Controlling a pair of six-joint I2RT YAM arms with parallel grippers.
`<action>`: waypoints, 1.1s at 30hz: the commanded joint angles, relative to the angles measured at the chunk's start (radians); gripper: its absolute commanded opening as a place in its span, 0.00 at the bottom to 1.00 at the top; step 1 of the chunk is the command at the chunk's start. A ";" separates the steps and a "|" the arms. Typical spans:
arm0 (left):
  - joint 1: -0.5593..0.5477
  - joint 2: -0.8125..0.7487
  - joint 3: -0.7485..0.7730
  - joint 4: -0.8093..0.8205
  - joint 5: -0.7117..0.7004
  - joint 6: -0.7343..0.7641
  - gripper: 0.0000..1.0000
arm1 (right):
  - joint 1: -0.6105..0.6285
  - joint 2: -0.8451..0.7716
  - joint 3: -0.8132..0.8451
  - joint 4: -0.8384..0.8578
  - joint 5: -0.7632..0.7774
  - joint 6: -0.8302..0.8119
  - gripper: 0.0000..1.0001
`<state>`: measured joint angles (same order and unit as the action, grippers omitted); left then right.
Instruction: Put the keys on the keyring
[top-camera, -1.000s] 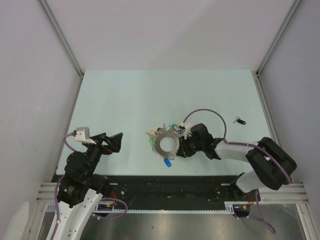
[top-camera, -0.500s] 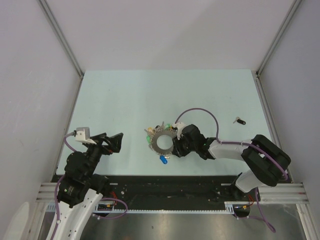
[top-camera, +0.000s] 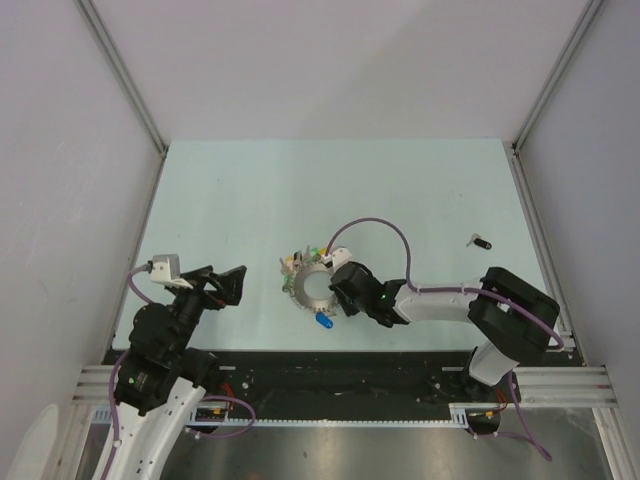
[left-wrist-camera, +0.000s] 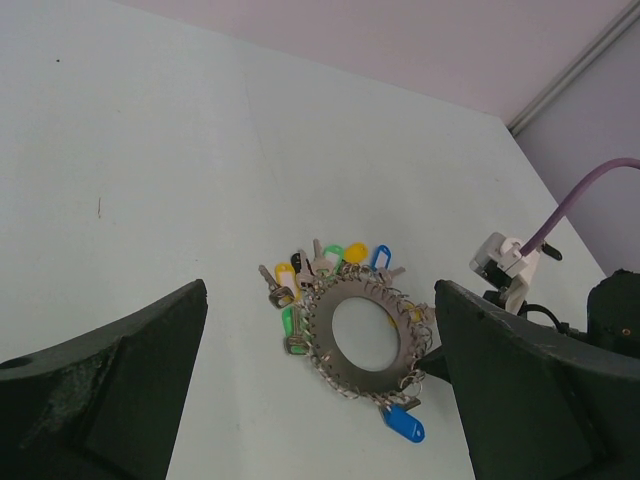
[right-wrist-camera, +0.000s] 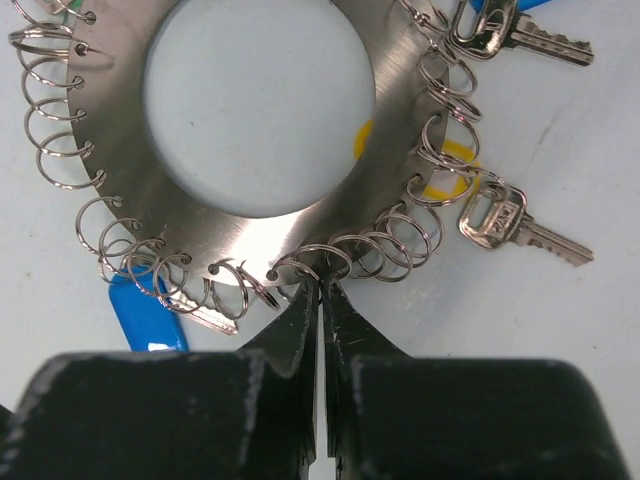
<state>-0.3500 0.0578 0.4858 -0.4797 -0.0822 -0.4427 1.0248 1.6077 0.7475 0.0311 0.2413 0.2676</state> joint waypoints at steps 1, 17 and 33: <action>0.011 -0.012 -0.006 0.030 0.010 0.018 1.00 | 0.021 -0.060 0.026 -0.099 0.113 -0.037 0.00; 0.011 -0.012 -0.006 0.029 0.015 0.018 1.00 | 0.058 -0.094 0.024 -0.143 0.105 -0.093 0.00; 0.011 -0.012 -0.009 0.033 0.019 0.018 1.00 | 0.055 -0.058 0.042 -0.148 -0.033 -0.108 0.17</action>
<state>-0.3500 0.0559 0.4858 -0.4797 -0.0811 -0.4427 1.0950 1.5448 0.7513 -0.1104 0.2672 0.1703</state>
